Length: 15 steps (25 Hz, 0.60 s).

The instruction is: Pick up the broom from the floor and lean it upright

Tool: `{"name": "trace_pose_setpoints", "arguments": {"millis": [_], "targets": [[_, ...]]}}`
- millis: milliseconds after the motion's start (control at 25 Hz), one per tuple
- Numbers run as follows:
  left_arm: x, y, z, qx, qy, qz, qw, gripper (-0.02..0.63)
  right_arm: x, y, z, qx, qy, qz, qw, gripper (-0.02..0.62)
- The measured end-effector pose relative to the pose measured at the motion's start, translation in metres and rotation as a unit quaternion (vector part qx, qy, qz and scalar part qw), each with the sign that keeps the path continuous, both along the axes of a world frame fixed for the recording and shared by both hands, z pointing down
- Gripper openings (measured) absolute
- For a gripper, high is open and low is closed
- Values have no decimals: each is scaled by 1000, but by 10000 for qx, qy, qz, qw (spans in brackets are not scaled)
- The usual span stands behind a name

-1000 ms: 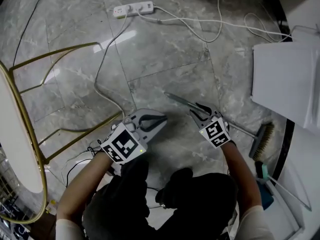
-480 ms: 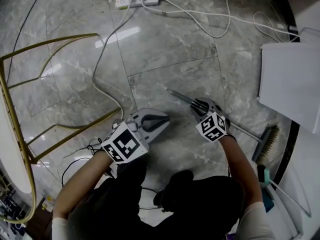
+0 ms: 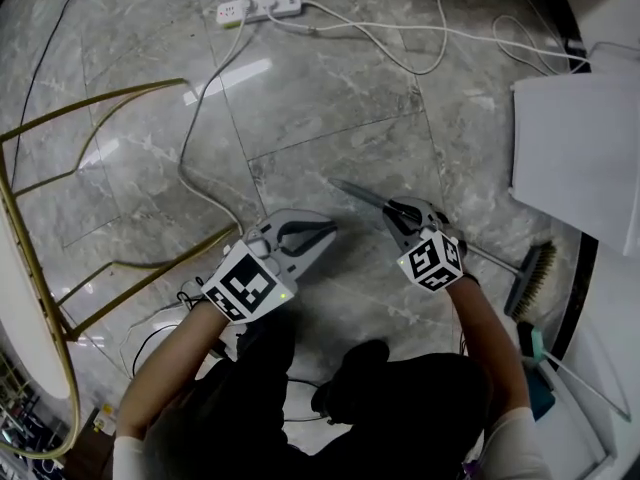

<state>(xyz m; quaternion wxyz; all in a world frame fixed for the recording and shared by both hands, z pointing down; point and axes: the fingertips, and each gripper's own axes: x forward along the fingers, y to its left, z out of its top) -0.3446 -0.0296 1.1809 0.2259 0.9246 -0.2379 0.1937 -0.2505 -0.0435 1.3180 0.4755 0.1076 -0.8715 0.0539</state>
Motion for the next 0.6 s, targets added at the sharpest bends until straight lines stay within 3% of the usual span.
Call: {"name": "trace_pose_setpoints", "arguments": {"millis": [320,600], "targets": [[0,-25,-37,123,173,-388,9990,11,14,-26,-96,566,-292,427,9971,81],[14,-11,-132,-27,140,-155,9998,11,45,-25,-203,1062,-251,924,9897,80]]}}
